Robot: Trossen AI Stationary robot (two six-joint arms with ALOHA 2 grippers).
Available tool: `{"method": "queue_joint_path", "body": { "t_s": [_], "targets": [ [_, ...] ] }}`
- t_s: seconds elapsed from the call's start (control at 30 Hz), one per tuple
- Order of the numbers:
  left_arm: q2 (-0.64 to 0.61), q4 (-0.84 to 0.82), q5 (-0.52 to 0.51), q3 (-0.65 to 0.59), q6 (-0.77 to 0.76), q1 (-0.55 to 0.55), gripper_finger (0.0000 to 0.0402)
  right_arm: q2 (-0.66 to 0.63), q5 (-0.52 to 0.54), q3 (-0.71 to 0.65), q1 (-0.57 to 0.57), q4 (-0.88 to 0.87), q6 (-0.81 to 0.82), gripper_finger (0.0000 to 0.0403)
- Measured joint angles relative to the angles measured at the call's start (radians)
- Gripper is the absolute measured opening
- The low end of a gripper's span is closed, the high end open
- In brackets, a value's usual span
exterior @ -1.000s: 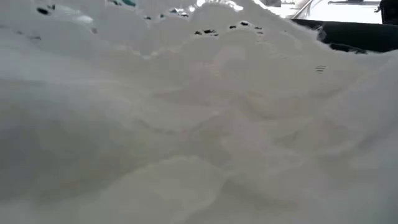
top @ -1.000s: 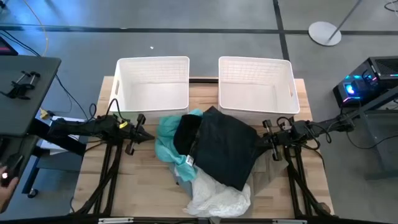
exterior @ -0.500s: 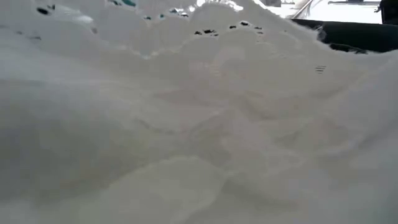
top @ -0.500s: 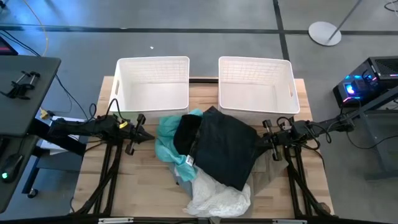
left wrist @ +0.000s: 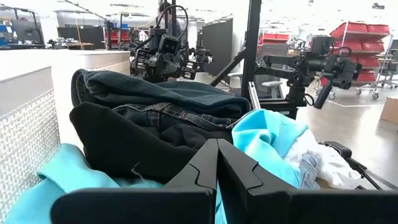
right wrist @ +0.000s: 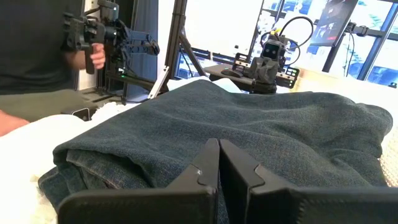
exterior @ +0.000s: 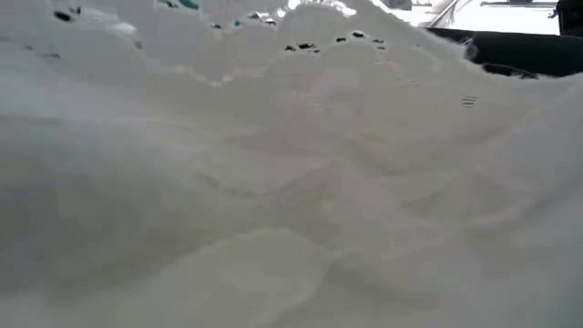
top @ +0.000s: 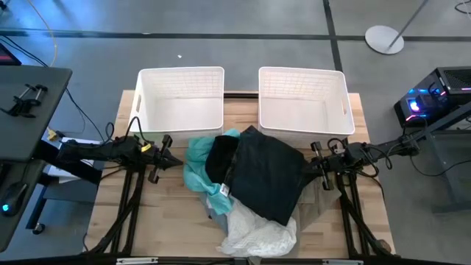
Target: Sort clothes
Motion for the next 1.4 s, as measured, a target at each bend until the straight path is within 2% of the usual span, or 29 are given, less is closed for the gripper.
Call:
{"method": "queue_joint_path", "body": {
  "t_s": [0.27,0.33,0.4,0.47,0.63,0.77,0.83,1.0,1.13,1.27,1.4],
  "targets": [
    [0.000,0.001,-0.005,0.000,-0.189,0.000,0.0001,0.000,0.000,0.000,0.000,0.000,0.000,0.0000],
    [0.000,0.020,-0.051,0.000,-0.180,0.000,0.0001,0.000,0.000,0.000,0.000,0.000,0.000,0.0000],
    [0.000,0.060,-0.139,0.001,-0.139,0.000,0.0001,0.000,0.000,0.000,0.000,0.000,0.000,0.0000],
    [0.001,0.079,-0.172,0.001,-0.167,0.000,0.0001,0.000,0.000,0.000,0.000,0.000,0.000,0.0000],
    [0.027,0.312,-0.122,0.000,-0.234,0.000,0.0001,0.000,0.000,0.000,0.000,0.000,0.000,0.0000],
    [0.095,0.505,-0.093,0.001,-0.156,-0.011,0.0001,0.000,0.000,0.000,0.000,0.000,0.000,0.0000],
    [0.144,0.526,-0.092,0.010,-0.102,-0.031,0.0001,0.000,0.000,0.000,0.000,0.000,0.000,0.0000],
    [0.307,0.484,-0.115,0.094,0.121,-0.108,0.0001,0.000,0.000,0.000,0.000,0.000,0.000,0.0000],
    [0.472,0.452,-0.183,0.239,0.278,-0.191,0.0001,0.000,0.000,0.000,0.000,0.000,0.000,0.0000],
    [0.634,0.170,-0.322,0.443,0.376,-0.282,0.0001,0.000,0.000,0.000,0.000,0.000,0.000,0.0000],
    [0.799,-0.148,-0.474,0.606,0.352,-0.370,0.0001,0.000,0.000,0.000,0.000,0.000,0.000,0.0000]
  ]
}}
